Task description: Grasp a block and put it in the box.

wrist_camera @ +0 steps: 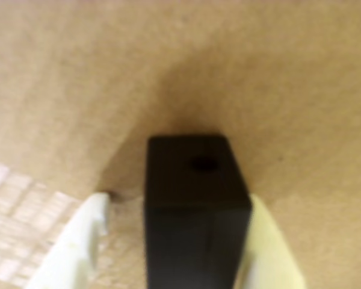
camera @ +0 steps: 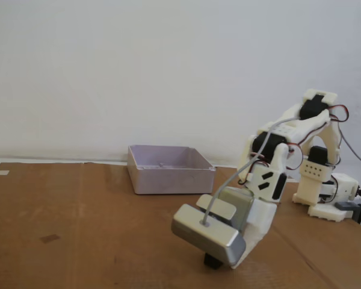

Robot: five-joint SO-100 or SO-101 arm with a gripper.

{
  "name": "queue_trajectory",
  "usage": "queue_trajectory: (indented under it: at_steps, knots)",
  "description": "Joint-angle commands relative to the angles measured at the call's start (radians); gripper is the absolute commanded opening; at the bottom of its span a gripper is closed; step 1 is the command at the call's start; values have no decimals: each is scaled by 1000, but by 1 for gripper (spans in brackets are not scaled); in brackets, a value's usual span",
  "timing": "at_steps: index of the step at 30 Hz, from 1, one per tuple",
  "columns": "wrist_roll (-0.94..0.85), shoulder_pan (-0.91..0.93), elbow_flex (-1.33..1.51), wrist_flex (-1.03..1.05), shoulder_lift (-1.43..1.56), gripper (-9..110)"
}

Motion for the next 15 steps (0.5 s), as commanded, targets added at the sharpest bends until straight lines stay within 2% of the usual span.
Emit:
queue_trajectory:
  at_steps: [1, 9, 15]
  knots:
    - [14, 29, -40, -18, 28, 18]
    - [15, 37, -40, -18, 28, 4]
    - [15, 38, -40, -18, 28, 0]
